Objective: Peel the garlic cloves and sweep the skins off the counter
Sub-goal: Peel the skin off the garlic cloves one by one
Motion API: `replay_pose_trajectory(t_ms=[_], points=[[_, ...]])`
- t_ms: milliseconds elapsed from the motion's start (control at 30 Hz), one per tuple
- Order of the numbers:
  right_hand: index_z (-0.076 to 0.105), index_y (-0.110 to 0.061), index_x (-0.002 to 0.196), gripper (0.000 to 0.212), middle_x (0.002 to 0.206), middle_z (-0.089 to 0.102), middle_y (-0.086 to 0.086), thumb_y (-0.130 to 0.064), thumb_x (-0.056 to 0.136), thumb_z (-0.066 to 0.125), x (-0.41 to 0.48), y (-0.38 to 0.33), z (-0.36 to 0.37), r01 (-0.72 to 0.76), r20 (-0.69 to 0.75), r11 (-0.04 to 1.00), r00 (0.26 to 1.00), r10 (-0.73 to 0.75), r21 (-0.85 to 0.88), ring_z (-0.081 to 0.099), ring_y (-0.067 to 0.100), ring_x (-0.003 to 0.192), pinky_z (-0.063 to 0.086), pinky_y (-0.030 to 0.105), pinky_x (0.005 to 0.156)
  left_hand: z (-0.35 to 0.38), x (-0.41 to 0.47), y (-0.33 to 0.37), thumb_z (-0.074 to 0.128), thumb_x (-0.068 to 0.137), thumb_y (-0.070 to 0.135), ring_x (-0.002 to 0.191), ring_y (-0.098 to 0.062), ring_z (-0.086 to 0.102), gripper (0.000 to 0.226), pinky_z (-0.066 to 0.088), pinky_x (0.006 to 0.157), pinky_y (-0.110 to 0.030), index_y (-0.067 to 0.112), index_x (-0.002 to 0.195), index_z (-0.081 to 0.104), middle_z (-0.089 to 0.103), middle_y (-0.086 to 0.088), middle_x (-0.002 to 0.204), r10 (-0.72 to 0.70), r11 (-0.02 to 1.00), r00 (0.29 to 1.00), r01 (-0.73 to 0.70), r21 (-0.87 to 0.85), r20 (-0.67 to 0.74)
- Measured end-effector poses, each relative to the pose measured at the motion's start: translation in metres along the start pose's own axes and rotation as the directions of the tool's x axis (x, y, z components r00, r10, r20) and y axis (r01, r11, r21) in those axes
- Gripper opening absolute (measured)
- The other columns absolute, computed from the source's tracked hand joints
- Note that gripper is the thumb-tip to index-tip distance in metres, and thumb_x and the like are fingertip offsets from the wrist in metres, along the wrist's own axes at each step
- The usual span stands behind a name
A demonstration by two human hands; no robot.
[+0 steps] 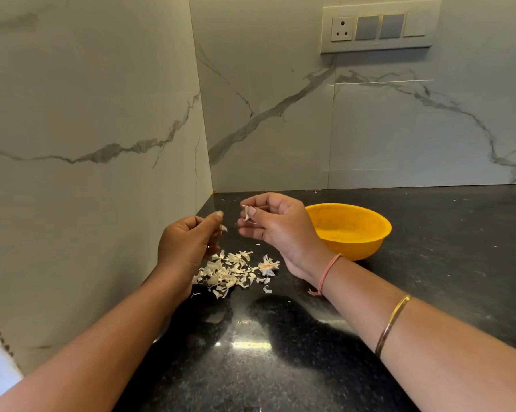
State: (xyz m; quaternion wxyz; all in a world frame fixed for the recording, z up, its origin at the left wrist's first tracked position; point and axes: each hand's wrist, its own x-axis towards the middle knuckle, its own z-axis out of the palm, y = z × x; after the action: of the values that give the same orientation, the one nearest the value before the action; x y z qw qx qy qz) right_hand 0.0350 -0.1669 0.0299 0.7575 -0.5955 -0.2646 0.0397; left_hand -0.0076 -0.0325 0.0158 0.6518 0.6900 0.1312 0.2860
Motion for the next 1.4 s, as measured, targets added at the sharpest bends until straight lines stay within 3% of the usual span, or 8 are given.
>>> replay_pose_trajectory(t_ms=[133, 267, 467, 767, 1000, 1133, 1233, 1400], points=[[0.064, -0.003, 0.096, 0.014, 0.086, 0.062, 0.011, 0.004, 0.09, 0.054, 0.001, 0.002, 0.0, -0.019, 0.017, 1.0, 1.0, 0.019, -0.008, 0.063, 0.014, 0.075, 0.057, 0.025, 0.069, 0.0, -0.002, 0.002, 0.069, 0.083, 0.016, 0.062, -0.007, 0.062, 0.009, 0.052, 0.062, -0.025, 0.017, 0.076, 0.064, 0.066, 0.001, 0.074, 0.114, 0.993, 0.993, -0.115, 0.03, 0.028], [0.06, -0.005, 0.096, 0.013, 0.084, 0.062, 0.01, 0.005, 0.088, 0.056, 0.0, 0.002, 0.001, -0.04, 0.031, 0.999, 0.999, 0.04, -0.013, 0.063, 0.015, 0.076, 0.058, 0.028, 0.072, 0.0, -0.003, 0.003, 0.058, 0.088, 0.004, 0.079, -0.009, 0.06, 0.023, 0.052, 0.061, -0.018, 0.024, 0.081, 0.067, 0.065, 0.002, 0.086, 0.172, 0.982, 0.982, -0.177, 0.059, 0.077], [0.06, -0.004, 0.091, 0.013, 0.081, 0.063, 0.009, 0.008, 0.085, 0.058, -0.001, 0.003, 0.001, -0.023, 0.035, 0.999, 0.999, 0.024, -0.027, 0.062, 0.013, 0.074, 0.057, 0.024, 0.07, 0.001, -0.008, 0.006, 0.063, 0.087, 0.012, 0.077, -0.005, 0.062, 0.014, 0.051, 0.06, -0.018, 0.024, 0.082, 0.069, 0.067, 0.005, 0.082, 0.183, 0.983, 0.975, -0.185, 0.008, 0.128], [0.062, -0.004, 0.094, 0.01, 0.082, 0.066, 0.009, 0.002, 0.086, 0.061, 0.001, 0.005, 0.0, -0.049, 0.041, 0.998, 0.998, 0.051, -0.043, 0.065, 0.014, 0.073, 0.057, 0.031, 0.076, 0.001, -0.011, 0.008, 0.067, 0.082, 0.015, 0.077, -0.01, 0.065, 0.01, 0.054, 0.066, -0.023, 0.023, 0.079, 0.069, 0.07, 0.001, 0.082, 0.19, 0.979, 0.972, -0.198, 0.047, 0.139], [0.064, -0.001, 0.094, 0.01, 0.088, 0.067, 0.014, 0.001, 0.085, 0.063, -0.001, 0.004, 0.0, -0.027, 0.051, 0.997, 0.998, 0.031, -0.071, 0.067, 0.017, 0.079, 0.057, 0.033, 0.079, 0.002, -0.011, 0.009, 0.067, 0.084, 0.015, 0.071, -0.009, 0.064, 0.012, 0.055, 0.061, -0.018, 0.024, 0.076, 0.067, 0.068, 0.002, 0.077, 0.191, 0.975, 0.975, -0.201, 0.089, 0.112], [0.065, -0.006, 0.09, 0.009, 0.08, 0.067, 0.009, 0.001, 0.084, 0.064, -0.002, 0.005, 0.002, 0.086, 0.025, 0.959, 0.996, -0.082, -0.272, 0.066, 0.015, 0.074, 0.059, 0.031, 0.075, 0.001, -0.011, 0.008, 0.068, 0.083, 0.017, 0.067, -0.01, 0.063, 0.01, 0.055, 0.066, -0.027, 0.024, 0.076, 0.068, 0.069, 0.001, 0.075, 0.191, 0.971, 0.976, -0.203, 0.122, 0.108], [0.066, -0.013, 0.084, 0.011, 0.077, 0.067, 0.005, -0.002, 0.083, 0.065, 0.0, 0.007, 0.003, 0.205, 0.025, 0.853, 0.975, -0.221, -0.48, 0.066, 0.021, 0.074, 0.058, 0.034, 0.072, 0.001, -0.012, 0.008, 0.068, 0.083, 0.018, 0.059, -0.002, 0.062, 0.01, 0.054, 0.068, -0.032, 0.024, 0.075, 0.069, 0.068, 0.004, 0.07, 0.192, 0.969, 0.976, -0.205, 0.135, 0.105], [0.069, -0.009, 0.087, 0.008, 0.078, 0.066, 0.001, -0.004, 0.083, 0.064, -0.002, 0.007, 0.004, 0.3, 0.097, 0.696, 0.944, -0.316, -0.652, 0.061, 0.013, 0.071, 0.051, 0.02, 0.062, 0.002, -0.012, 0.008, 0.068, 0.082, 0.015, 0.058, -0.004, 0.06, 0.017, 0.056, 0.071, -0.037, 0.026, 0.069, 0.068, 0.066, 0.007, 0.063, 0.224, 0.951, 0.969, -0.24, 0.196, 0.102]])
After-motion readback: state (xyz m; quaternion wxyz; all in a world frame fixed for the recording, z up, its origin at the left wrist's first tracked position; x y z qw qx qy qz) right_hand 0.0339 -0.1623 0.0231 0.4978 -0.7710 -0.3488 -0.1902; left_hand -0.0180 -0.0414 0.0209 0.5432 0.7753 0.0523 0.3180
